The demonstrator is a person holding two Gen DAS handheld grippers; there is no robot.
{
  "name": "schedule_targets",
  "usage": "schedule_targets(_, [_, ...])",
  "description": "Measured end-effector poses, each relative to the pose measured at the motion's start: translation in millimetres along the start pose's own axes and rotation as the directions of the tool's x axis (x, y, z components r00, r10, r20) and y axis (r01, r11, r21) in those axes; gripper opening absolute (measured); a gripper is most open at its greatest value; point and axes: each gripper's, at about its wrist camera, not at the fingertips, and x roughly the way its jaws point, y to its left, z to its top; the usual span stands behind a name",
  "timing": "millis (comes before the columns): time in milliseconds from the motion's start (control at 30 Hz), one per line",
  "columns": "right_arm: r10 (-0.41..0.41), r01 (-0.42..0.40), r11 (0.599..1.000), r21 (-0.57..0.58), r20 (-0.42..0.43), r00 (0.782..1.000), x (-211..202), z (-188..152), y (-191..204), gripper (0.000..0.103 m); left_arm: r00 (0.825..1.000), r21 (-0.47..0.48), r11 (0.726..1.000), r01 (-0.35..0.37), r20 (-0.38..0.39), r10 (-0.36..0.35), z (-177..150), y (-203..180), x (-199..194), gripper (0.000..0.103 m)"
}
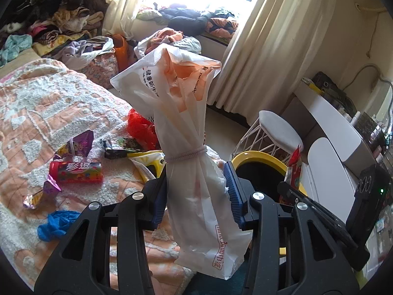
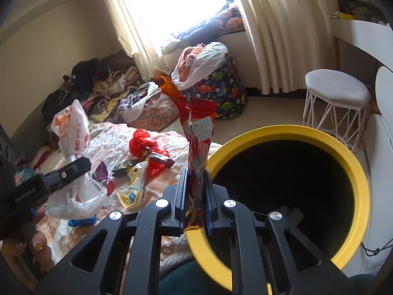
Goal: Collect trash
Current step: 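Carry the bag and wrapper over the yellow bin with both grippers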
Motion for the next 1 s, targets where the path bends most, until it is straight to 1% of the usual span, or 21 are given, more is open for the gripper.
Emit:
schedule_targets(500, [-0.038, 0.036, 0.997, 0.071, 0.032, 0.999, -8.7, 4.0, -33.1, 0.012, 0.999, 0.067, 0.997, 0.032, -0.032, -0.03, -11.5, -30.3, 8.7, 0.035])
schedule_targets(1000, [-0.094, 0.088, 0.985, 0.148, 0.031, 0.995, -11.6, 7.1, -72.5, 0.012, 0.994, 0.132, 0.988, 0.076, -0.082, -0.066, -24.5, -60.7, 25.6, 0.035])
